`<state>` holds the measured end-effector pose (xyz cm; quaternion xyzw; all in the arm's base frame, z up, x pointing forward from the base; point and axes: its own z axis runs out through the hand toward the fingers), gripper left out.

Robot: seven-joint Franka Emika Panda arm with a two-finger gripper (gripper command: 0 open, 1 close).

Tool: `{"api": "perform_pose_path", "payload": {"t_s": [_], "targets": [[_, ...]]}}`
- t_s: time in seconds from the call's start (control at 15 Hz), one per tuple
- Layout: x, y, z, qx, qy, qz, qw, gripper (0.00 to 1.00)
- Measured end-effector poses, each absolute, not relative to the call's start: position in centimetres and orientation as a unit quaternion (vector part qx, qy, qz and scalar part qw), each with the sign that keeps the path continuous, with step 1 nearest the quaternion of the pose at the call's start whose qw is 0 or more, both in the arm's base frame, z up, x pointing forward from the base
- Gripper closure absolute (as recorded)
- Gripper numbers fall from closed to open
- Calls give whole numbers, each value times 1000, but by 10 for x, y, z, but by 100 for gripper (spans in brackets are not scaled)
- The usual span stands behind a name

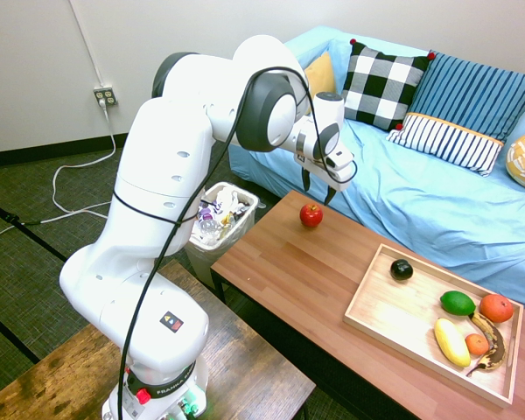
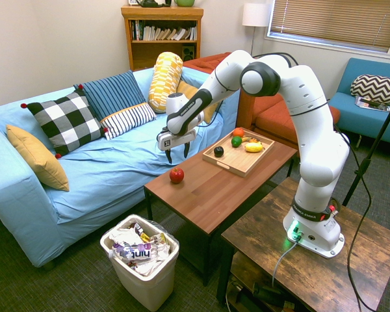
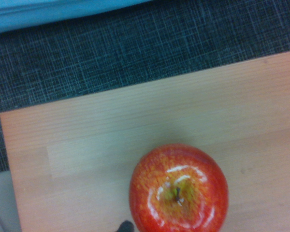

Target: Put the apple in the tray

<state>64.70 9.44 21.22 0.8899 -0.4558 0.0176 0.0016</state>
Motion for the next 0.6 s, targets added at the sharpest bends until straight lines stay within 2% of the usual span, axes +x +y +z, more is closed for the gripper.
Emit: {"api": "perform_pose_path", "payload": {"t_s": [0.6], "targets": [[672, 103, 137, 887, -461, -17, 28, 0]]}}
